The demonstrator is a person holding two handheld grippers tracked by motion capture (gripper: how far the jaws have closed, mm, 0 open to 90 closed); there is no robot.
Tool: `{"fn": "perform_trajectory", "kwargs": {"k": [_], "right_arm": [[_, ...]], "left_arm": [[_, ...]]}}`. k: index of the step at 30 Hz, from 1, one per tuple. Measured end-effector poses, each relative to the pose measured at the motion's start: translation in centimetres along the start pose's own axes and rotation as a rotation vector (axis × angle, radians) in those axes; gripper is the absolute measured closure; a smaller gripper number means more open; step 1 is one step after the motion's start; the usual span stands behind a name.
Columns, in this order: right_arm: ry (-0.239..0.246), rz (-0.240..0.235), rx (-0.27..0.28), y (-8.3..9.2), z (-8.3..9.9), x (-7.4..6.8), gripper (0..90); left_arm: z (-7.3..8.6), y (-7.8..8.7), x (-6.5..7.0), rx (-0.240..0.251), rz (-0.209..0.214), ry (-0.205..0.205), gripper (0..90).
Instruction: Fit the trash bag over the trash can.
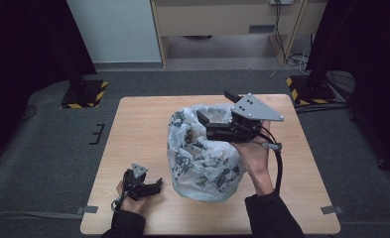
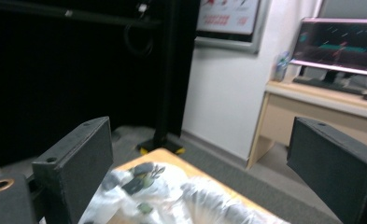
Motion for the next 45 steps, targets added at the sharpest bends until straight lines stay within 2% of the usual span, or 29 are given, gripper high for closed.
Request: {"fn": "perform_trajectory", "kwargs": {"k": [7, 13, 20, 27, 34, 45], "right_arm": [[0.0, 0.122, 0.071, 1.6, -0.2, 1.2, 4.5], [-0.015, 0.171, 0.097, 3.0, 0.2, 2.2, 3.3], [-0.053, 0.242, 0.125, 5.1, 1.8, 4.2, 2.9], [-0.085, 0.309, 0.119, 7.0, 3.9, 6.4, 2.1], [-0.106, 0.362, 0.094, 8.4, 6.3, 8.1, 1.3], [-0.158, 0.407, 0.035, 10.4, 10.5, 10.0, 0.7]], "left_arm": [[0.0, 0.0, 0.0, 0.001, 0.0, 0.001, 11.3], [0.0, 0.0, 0.0, 0.0, 0.0, 0.0, 11.3], [0.0, 0.0, 0.0, 0.0, -0.001, 0.0, 11.3], [0.0, 0.0, 0.0, 0.0, -0.001, 0.001, 11.3], [0.0, 0.0, 0.0, 0.0, -0.002, 0.002, 11.2], [0.0, 0.0, 0.0, 0.001, -0.004, 0.005, 11.2]]}}
Point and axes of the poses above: each handheld gripper's, and its own axes: y roughly backward along the jaws, z roughly out of its underside, x roughly to its right, the point moved 7 cm from there along -y, roughly forward along the jaws, and after that the axes turned 3 degrees about y, right-handed, at the moved point
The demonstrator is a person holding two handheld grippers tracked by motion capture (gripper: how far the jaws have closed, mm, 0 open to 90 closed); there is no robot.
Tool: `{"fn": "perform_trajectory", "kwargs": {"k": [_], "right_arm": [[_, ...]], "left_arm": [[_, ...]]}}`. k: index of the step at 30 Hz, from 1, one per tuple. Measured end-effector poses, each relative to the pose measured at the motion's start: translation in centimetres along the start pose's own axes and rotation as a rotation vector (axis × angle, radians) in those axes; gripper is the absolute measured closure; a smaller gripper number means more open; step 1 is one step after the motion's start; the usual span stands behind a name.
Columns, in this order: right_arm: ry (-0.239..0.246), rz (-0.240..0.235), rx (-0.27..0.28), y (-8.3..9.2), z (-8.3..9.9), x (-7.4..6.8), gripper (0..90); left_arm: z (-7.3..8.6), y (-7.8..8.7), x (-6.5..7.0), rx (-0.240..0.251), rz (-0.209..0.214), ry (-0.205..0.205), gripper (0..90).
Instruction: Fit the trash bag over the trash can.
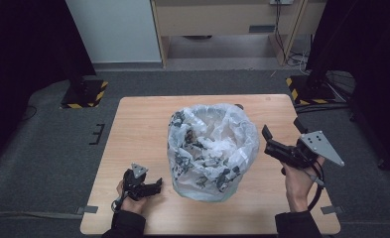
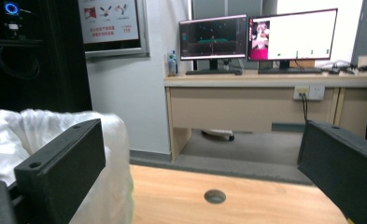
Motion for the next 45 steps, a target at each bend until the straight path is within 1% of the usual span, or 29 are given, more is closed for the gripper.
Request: {"fn": "perform_trajectory", "kwargs": {"k": [7, 9, 12, 15, 20, 23, 25, 26, 27, 29, 32, 35, 37, 41, 44, 45], "right_arm": [[-0.001, 0.006, -0.072, 0.5, 3.1, 1.0, 0.7], [-0.005, 0.003, -0.1, 0.6, 4.1, 1.2, 0.6], [0.01, -0.004, -0.138, 0.7, 5.5, 1.1, 0.6], [0.009, -0.017, -0.172, 0.7, 6.9, 1.0, 0.6], [0.038, -0.038, -0.25, 0.9, 9.4, 0.9, 0.6], [0.045, -0.06, -0.293, 1.1, 10.8, 0.9, 0.7], [0.058, -0.072, -0.325, 1.3, 11.8, 0.9, 0.7], [0.06, -0.072, -0.335, 1.4, 12.3, 1.0, 0.8], [0.051, -0.077, -0.348, 1.5, 12.7, 1.1, 0.8], [0.038, -0.084, -0.379, 1.7, 13.7, 1.3, 0.8], [0.078, -0.077, -0.456, 2.0, 15.4, 2.1, 1.1], [0.067, -0.098, -0.53, 2.4, 16.9, 3.0, 1.9], [0.045, -0.107, -0.584, 2.7, 17.8, 3.5, 2.1], [0.037, -0.123, -0.65, 3.3, 19.2, 4.3, 3.0], [0.039, -0.11, -0.691, 3.6, 20.1, 5.2, 3.4], [0.039, -0.106, -0.695, 3.7, 20.2, 5.5, 3.5]], "left_arm": [[0.0, 0.0, 0.0, 0.0, -0.001, 0.001, 11.1], [0.0, 0.0, 0.0, 0.0, -0.001, 0.001, 11.2], [0.0, 0.0, 0.0, 0.0, -0.001, 0.002, 11.1], [0.0, 0.0, 0.0, 0.0, -0.002, 0.002, 11.0], [0.0, 0.0, 0.0, 0.0, -0.002, 0.001, 10.9], [0.1, 0.1, 0.0, -0.001, -0.002, 0.0, 10.7], [0.1, 0.1, 0.0, -0.001, -0.001, 0.0, 10.6], [0.1, 0.1, 0.0, -0.002, -0.001, 0.0, 10.5], [0.1, 0.1, 0.0, -0.002, -0.001, -0.001, 10.5], [0.1, 0.1, 0.0, -0.003, 0.0, -0.002, 10.4], [0.2, 0.2, 0.0, -0.006, 0.003, -0.006, 10.4], [0.2, 0.2, -0.1, -0.007, 0.004, -0.007, 10.2], [0.2, 0.2, -0.1, -0.004, 0.005, -0.004, 9.8], [0.4, 0.4, -0.2, -0.011, 0.009, -0.01, 8.6], [0.5, 0.4, -0.2, -0.011, 0.011, -0.012, 7.6], [0.5, 0.4, -0.2, -0.012, 0.011, -0.012, 7.1]]}}
Point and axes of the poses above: each handheld gripper's, and its own axes: y roughly backward along the jaws, z roughly out of its underside, x roughly to its right, the point moved 7 cm from there along -y, roughly forward along the jaws, and after that the axes turned 3 degrees about y, right-handed, at the moved point
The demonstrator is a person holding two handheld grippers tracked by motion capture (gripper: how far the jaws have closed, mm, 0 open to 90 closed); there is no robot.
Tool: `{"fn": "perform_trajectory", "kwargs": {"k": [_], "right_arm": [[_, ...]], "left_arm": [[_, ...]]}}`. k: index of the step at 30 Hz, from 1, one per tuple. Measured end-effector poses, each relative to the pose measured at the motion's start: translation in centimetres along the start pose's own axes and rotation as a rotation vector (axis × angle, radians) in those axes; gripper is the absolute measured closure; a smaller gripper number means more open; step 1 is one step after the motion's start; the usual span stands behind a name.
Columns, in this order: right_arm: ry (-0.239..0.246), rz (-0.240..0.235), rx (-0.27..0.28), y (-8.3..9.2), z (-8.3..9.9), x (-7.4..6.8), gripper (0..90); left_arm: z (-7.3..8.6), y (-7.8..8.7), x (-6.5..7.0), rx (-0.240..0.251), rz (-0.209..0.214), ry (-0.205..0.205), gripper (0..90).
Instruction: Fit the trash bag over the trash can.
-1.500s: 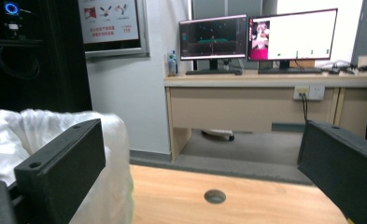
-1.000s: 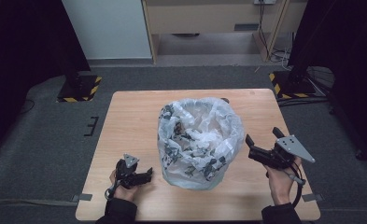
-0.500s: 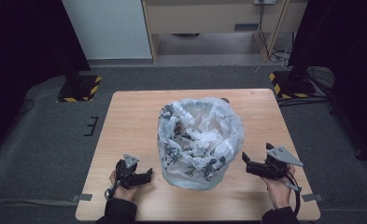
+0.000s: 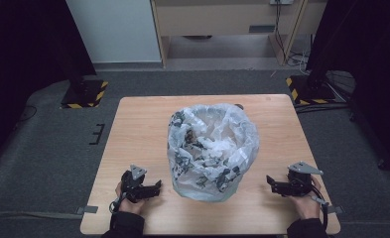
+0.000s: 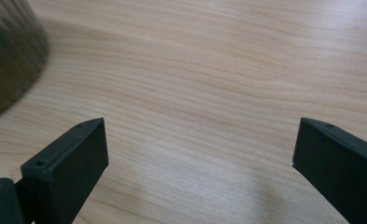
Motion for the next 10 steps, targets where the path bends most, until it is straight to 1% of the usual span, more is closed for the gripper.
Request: {"fn": "perform_trajectory", "kwargs": {"k": [2, 6, 10], "right_arm": [[0.001, 0.01, -0.012, -0.1, 0.3, 0.5, 3.7], [-0.016, 0.019, -0.033, -0.1, 0.9, 1.4, 4.4], [-0.018, 0.03, -0.063, -0.4, 1.6, 1.9, 4.7]], "left_arm": [[0.0, 0.0, 0.0, -0.003, 0.0, 0.0, 5.8], [0.0, 0.0, 0.0, -0.007, 0.001, 0.0, 4.5], [0.0, -0.1, 0.0, -0.009, 0.002, -0.002, 4.0]]}}
Point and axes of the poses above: each handheld gripper's, and its own axes: y roughly backward along the jaws, z roughly out of its underside, x roughly to its right, the point moved 7 cm from there along -y, roughly forward along the jaws, and after that the axes turned 3 degrees about y, right-handed, at the moved point
